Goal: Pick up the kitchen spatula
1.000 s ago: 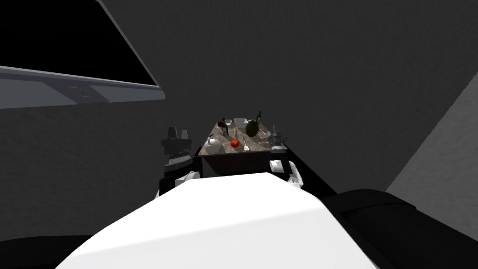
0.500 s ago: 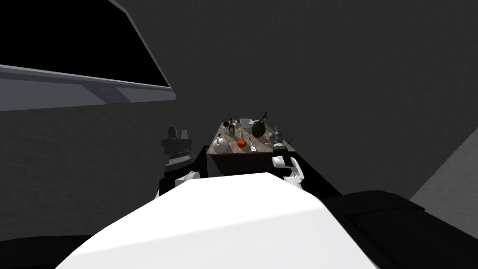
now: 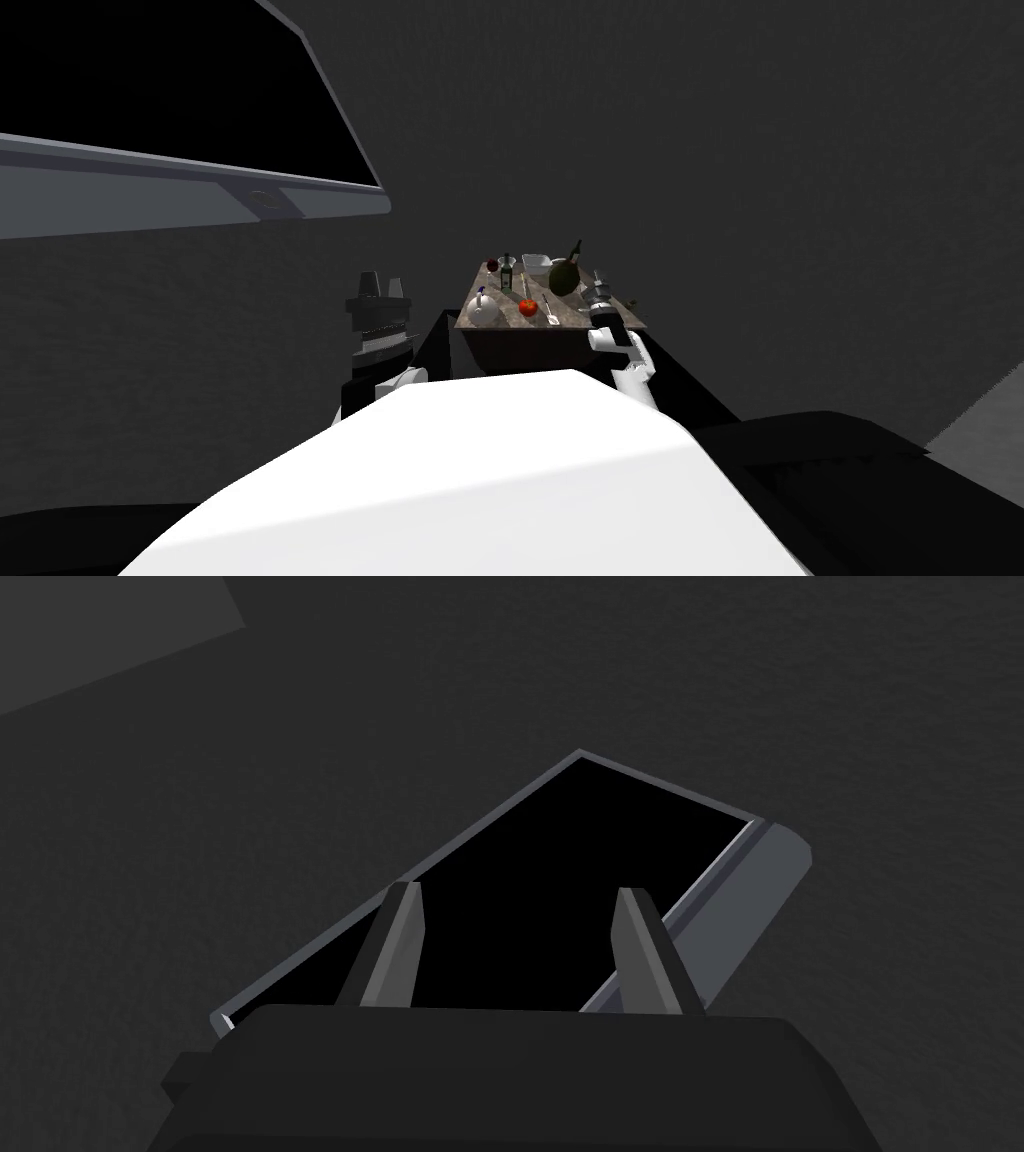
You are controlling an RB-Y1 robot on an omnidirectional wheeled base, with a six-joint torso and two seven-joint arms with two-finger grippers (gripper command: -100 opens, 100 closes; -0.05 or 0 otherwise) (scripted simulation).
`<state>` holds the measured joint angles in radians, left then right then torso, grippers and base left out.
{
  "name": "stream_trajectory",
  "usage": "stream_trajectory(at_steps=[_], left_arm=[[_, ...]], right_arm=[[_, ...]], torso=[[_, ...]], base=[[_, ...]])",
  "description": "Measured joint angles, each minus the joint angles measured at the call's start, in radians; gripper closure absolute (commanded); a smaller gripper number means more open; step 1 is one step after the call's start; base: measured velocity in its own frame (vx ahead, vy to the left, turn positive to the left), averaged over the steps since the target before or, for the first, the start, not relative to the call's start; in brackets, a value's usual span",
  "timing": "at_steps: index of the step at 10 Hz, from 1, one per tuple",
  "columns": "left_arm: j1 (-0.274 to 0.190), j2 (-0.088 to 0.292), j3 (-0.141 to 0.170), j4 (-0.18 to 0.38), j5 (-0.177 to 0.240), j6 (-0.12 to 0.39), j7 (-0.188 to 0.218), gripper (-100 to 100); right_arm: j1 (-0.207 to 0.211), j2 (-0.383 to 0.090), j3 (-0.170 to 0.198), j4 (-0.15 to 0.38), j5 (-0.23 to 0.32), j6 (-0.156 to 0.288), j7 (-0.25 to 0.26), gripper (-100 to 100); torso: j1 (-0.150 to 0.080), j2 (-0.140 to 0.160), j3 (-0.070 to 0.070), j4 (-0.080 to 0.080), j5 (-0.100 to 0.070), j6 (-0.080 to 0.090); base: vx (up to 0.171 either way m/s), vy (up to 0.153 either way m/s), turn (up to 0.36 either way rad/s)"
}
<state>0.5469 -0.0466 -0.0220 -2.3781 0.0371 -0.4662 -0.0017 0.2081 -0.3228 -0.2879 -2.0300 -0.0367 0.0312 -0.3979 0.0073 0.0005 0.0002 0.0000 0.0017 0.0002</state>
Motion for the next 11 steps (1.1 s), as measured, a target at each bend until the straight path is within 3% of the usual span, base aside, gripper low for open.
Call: stream_trajectory(at_steps=[4,5,11], left_arm=[[0.0,0.0,0.0,0.0,0.0,0.0,0.0,0],[0.0,0.0,0.0,0.0,0.0,0.0,0.0,0],[0.0,0.0,0.0,0.0,0.0,0.0,0.0,0]], right_arm=[[-0.078,-0.034,-0.041,0.073,-0.029,0.132,-0.078,-100],[-0.081,-0.04,-0.049,0.091,-0.037,0.151,-0.095,-100],[-0.194,-0.111,-0.108,0.246,-0.101,0.31,-0.22,-100]], torso=[[-0.001,-0.001,-0.001,0.0,0.0,0.0],[-0.002,0.0,0.0,0.0,0.0,0.0],[-0.003,-0.001,0.0,0.0,0.0,0.0]], base=[[0.024,0.095,0.064],[0.0,0.111,0.072],[0.017,0.072,0.044]])
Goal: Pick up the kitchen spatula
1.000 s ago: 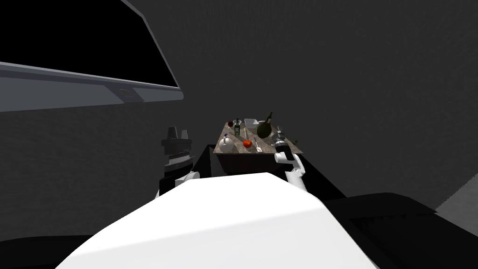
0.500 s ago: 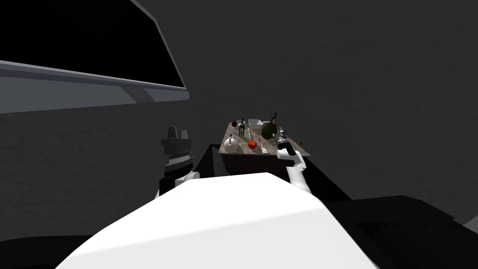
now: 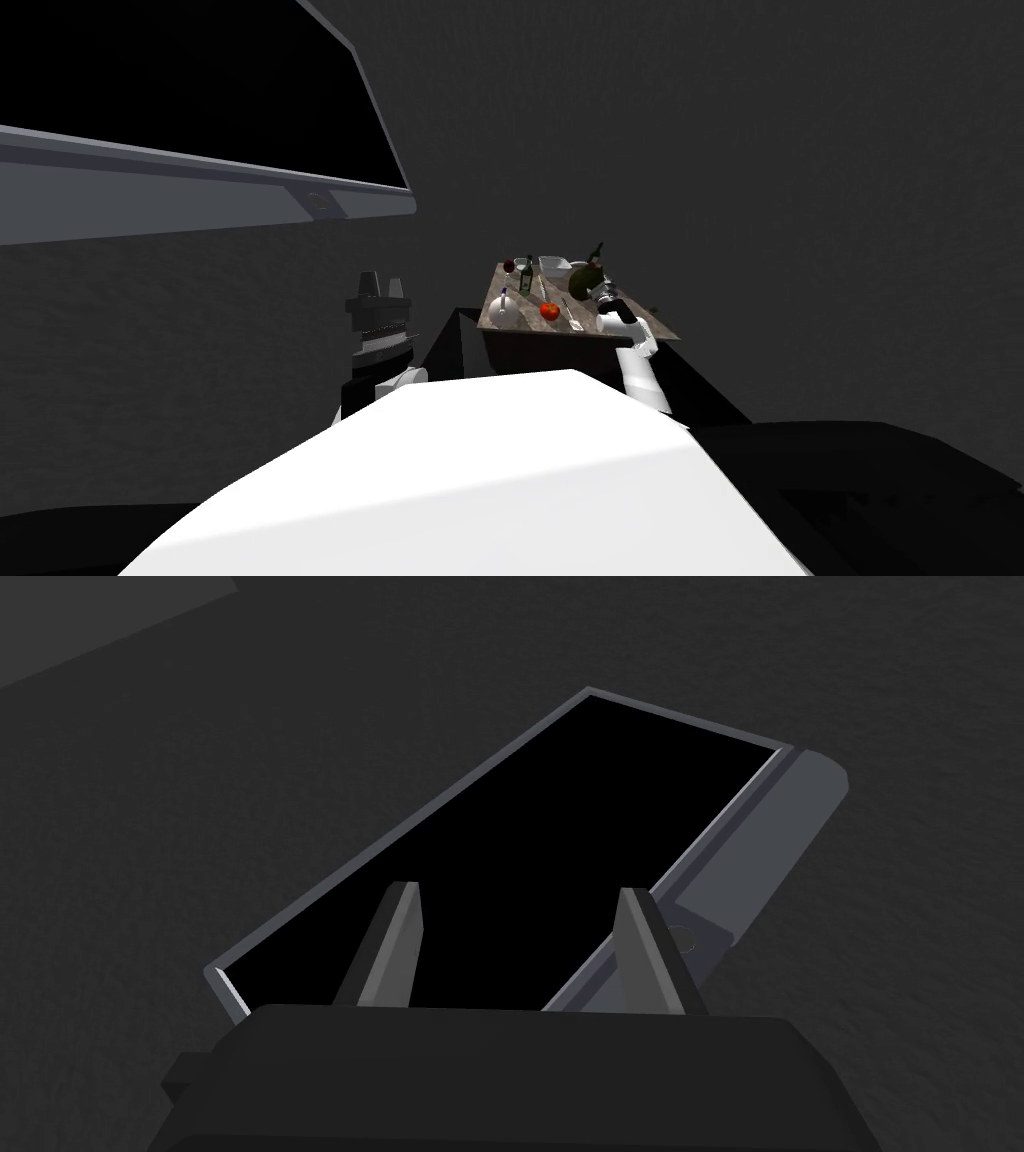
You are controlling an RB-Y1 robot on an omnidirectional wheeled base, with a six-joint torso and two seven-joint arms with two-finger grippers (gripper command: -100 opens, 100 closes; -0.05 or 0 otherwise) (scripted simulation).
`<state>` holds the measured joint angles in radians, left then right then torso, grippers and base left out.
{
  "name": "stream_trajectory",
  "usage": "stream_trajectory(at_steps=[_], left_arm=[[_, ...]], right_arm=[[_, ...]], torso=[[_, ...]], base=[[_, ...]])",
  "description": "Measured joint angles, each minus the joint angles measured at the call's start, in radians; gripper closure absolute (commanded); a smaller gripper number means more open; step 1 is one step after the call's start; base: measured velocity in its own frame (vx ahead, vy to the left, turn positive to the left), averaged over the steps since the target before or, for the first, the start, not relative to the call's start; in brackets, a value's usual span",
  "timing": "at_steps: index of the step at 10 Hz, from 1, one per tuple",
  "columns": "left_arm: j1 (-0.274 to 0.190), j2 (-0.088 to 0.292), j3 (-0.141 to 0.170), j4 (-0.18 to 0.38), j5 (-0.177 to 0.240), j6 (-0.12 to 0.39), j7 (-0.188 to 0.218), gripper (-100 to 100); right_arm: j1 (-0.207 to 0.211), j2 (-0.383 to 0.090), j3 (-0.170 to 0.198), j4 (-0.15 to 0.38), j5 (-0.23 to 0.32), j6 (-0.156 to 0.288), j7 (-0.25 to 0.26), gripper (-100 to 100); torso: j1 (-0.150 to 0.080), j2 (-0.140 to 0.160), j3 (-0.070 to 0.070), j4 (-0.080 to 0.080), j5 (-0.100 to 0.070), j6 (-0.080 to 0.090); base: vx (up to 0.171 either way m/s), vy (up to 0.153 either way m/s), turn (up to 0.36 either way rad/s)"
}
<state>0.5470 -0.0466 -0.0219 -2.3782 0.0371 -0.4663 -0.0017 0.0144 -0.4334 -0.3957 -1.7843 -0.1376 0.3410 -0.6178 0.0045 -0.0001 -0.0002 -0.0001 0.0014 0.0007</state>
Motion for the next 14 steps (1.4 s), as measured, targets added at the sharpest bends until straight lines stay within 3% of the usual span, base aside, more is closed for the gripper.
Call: stream_trajectory(at_steps=[5,8,14], left_arm=[[0.0,0.0,0.0,0.0,0.0,0.0,0.0,0],[0.0,0.0,0.0,0.0,0.0,0.0,0.0,0],[0.0,0.0,0.0,0.0,0.0,0.0,0.0,0]], right_arm=[[-0.055,-0.036,-0.034,0.082,-0.045,0.136,-0.08,-100],[-0.11,-0.083,-0.055,0.172,-0.096,0.222,-0.14,-100],[-0.183,-0.119,-0.078,0.291,-0.142,0.387,-0.228,-100]], torso=[[0.0,0.001,0.0,0.0,0.0,0.0],[-0.001,0.0,0.0,0.0,0.0,0.0],[-0.003,0.001,0.001,0.0,-0.001,0.0]], base=[[0.015,0.064,0.052],[0.026,0.054,0.042],[0.014,0.033,0.029]])
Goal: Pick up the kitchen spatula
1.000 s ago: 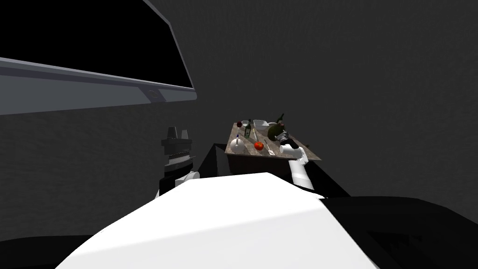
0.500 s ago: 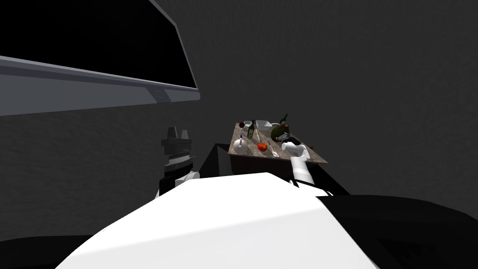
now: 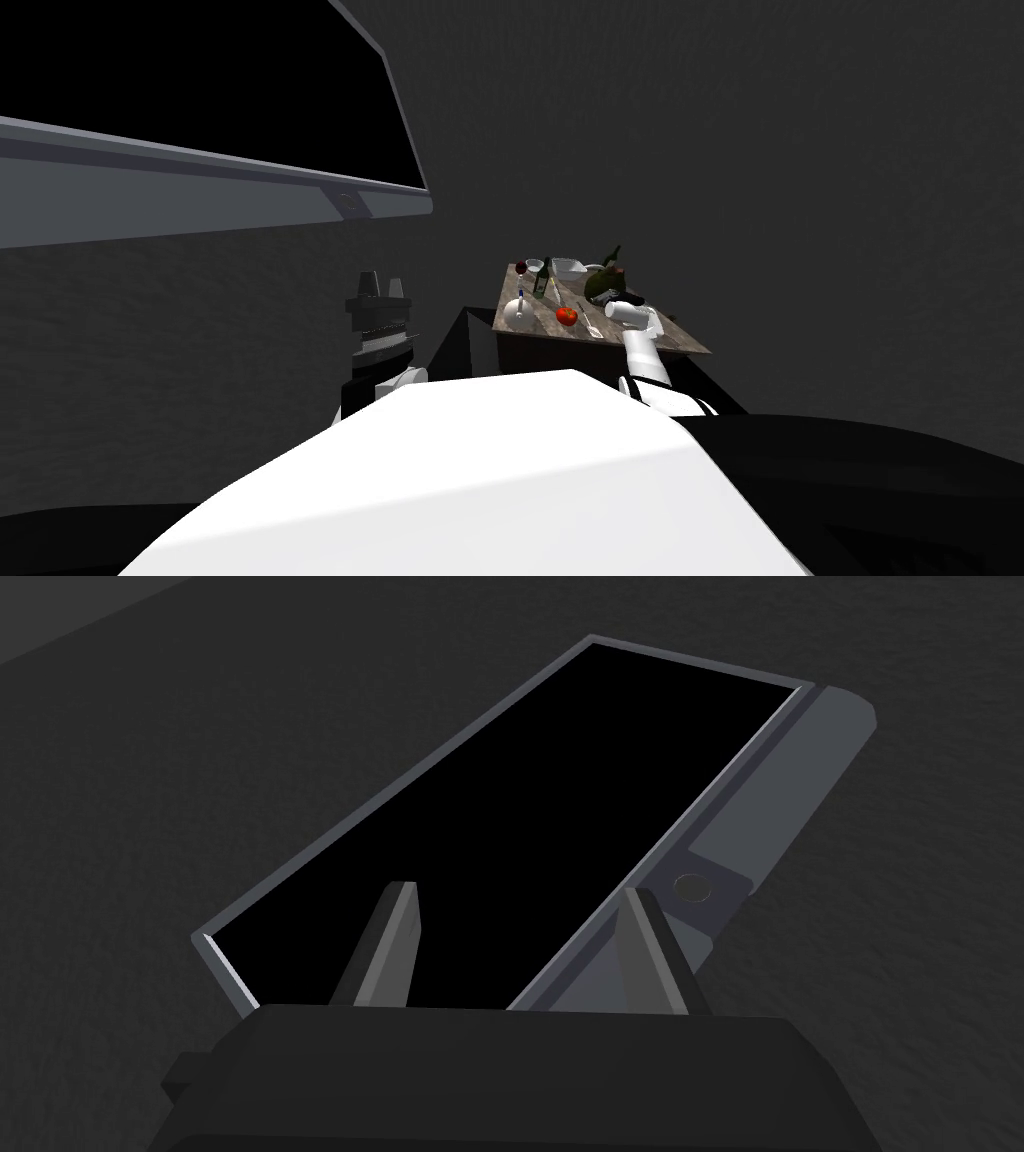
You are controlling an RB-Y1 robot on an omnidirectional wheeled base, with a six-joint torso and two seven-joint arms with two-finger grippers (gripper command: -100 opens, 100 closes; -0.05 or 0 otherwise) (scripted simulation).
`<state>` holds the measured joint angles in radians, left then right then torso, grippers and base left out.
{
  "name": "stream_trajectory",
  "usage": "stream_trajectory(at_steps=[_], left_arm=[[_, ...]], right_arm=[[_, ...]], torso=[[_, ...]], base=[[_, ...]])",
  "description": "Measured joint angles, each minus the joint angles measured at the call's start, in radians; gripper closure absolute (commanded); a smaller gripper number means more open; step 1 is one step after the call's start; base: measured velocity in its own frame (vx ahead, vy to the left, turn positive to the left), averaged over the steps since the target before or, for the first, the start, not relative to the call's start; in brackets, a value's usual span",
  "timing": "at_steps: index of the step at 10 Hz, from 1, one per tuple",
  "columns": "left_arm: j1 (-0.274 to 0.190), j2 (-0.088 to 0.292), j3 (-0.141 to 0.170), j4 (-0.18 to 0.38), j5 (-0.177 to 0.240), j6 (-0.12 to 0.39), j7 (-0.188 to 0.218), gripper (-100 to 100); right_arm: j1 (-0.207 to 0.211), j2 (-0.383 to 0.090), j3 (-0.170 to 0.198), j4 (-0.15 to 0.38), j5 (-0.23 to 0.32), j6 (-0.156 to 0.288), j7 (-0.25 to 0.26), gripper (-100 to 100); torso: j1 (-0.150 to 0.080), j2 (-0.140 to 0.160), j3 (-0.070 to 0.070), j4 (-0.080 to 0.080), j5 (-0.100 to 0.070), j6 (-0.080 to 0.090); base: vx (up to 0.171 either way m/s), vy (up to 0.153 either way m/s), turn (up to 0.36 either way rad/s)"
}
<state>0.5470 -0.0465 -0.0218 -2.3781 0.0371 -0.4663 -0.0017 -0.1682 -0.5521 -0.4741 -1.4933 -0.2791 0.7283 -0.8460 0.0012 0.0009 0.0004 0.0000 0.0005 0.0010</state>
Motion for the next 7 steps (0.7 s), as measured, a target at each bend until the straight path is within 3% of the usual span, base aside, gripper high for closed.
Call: stream_trajectory(at_steps=[5,7], left_arm=[[0.0,0.0,0.0,0.0,0.0,0.0,0.0,0],[0.0,0.0,0.0,0.0,0.0,0.0,0.0,0]], right_arm=[[-0.067,-0.051,-0.015,0.146,-0.073,0.127,-0.078,-100],[-0.083,-0.062,-0.017,0.176,-0.084,0.175,-0.095,-100]], torso=[[-0.001,0.0,0.0,0.0,0.0,0.0],[-0.001,0.001,0.0,0.0,0.0,0.0]], base=[[0.016,0.022,0.02],[0.007,0.005,0.011]])
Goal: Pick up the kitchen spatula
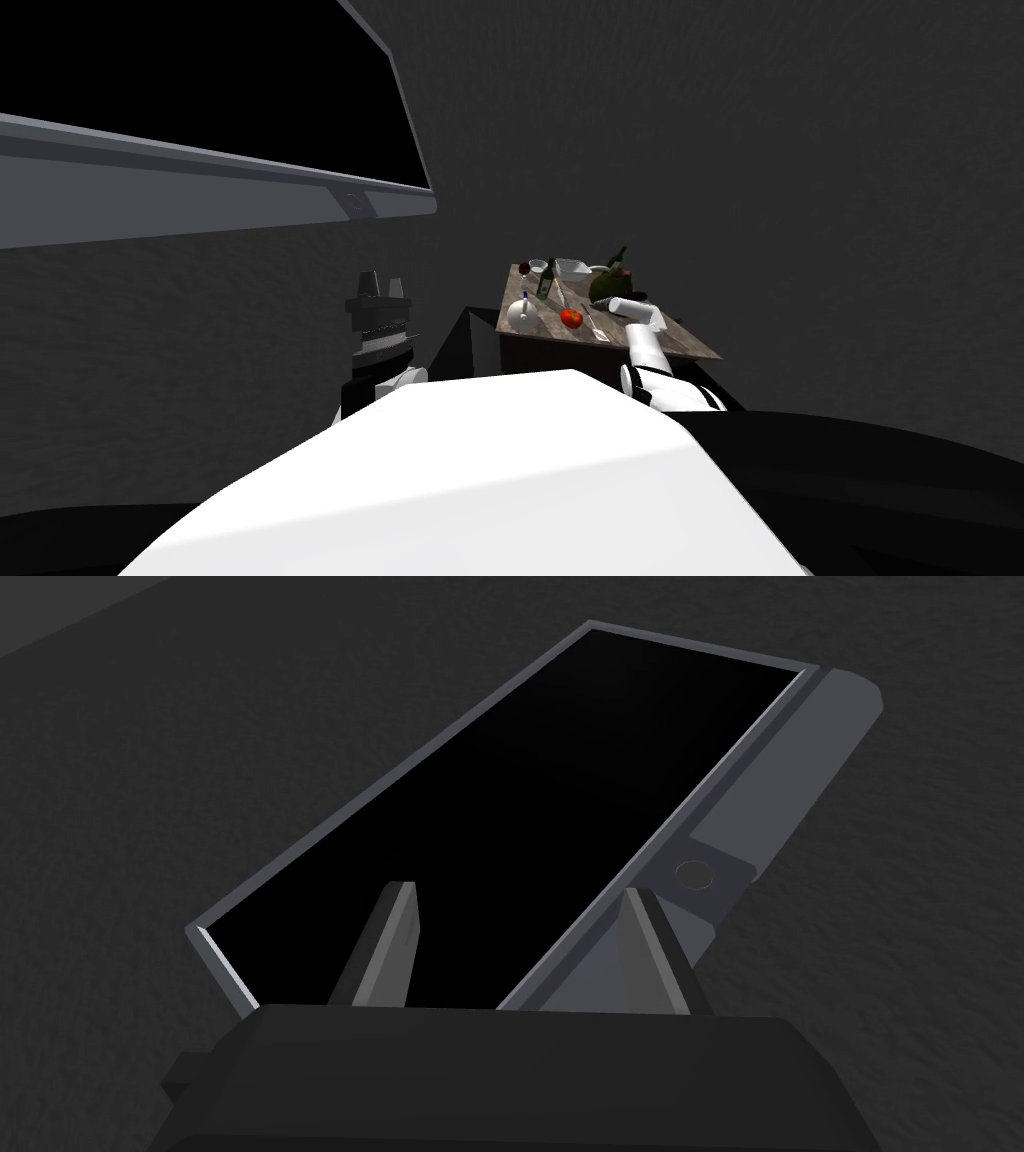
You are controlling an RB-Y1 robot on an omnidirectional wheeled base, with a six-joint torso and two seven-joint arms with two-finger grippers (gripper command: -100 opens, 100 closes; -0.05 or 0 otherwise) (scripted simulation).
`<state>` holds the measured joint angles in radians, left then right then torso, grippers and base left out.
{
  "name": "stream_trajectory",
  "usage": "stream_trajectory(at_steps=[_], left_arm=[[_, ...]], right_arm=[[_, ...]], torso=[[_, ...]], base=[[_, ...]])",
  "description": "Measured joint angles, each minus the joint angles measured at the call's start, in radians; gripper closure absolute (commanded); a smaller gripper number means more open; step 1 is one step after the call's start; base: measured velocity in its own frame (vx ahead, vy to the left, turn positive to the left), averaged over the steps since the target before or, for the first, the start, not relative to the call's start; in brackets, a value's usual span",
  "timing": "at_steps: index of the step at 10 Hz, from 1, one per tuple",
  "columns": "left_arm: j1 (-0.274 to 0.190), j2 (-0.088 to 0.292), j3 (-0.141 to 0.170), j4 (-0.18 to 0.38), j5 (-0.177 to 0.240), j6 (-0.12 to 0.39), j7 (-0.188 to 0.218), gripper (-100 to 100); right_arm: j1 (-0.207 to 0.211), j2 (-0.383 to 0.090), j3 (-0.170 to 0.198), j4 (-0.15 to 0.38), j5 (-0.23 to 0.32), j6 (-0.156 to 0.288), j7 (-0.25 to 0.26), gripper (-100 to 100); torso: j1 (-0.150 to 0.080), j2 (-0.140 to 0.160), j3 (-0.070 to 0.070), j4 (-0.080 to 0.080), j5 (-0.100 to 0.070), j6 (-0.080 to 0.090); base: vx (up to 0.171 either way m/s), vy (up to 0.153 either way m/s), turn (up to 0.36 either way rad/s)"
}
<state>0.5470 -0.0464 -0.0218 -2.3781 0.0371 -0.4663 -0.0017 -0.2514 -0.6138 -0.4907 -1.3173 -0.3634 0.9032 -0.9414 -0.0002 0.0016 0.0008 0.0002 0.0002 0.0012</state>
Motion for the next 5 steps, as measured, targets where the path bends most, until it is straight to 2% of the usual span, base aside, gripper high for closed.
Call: stream_trajectory(at_steps=[5], left_arm=[[0.0,0.0,0.0,0.0,0.0,0.0,0.0,0]], right_arm=[[-0.051,-0.045,-0.008,0.105,-0.066,0.14,-0.064,-100]], torso=[[0.0,0.0,0.0,0.0,0.0,0.0]], base=[[0.012,0.003,0.011]])
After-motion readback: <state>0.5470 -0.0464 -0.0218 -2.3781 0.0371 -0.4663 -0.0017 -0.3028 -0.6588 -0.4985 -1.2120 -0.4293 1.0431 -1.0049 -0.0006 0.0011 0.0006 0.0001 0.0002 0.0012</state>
